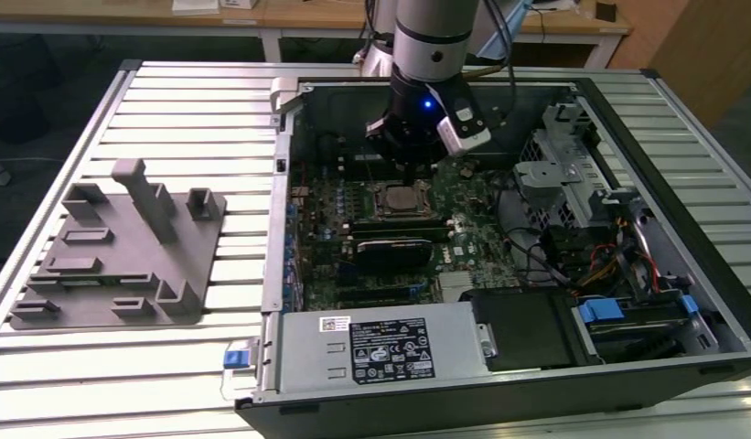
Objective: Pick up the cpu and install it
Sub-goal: 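Close the cpu cover, then install the first cpu locking lever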
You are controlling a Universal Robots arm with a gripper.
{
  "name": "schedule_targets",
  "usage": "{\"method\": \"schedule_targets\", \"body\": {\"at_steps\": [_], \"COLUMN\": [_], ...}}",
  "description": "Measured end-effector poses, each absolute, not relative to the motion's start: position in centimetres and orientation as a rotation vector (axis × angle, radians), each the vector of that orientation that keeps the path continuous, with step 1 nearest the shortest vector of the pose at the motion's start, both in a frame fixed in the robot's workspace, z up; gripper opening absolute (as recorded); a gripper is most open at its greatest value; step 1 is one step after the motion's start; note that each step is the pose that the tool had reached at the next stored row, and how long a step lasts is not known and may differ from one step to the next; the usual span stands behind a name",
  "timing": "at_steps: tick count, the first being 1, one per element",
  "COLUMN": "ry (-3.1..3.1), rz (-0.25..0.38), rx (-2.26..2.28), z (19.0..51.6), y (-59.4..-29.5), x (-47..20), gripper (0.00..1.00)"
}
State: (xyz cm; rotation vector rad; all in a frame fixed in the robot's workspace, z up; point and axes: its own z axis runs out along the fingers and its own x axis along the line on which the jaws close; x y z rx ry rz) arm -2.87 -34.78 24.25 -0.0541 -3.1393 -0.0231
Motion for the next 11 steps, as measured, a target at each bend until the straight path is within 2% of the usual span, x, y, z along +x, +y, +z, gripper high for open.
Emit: {"method": "schedule_targets", "body": {"at_steps": [11], "ry": [-3.139], "rz": [-0.023], "rx": [-0.054], "z": [24.43], "y": [-34.78], "x": [-2.87], "gripper": [0.11]}}
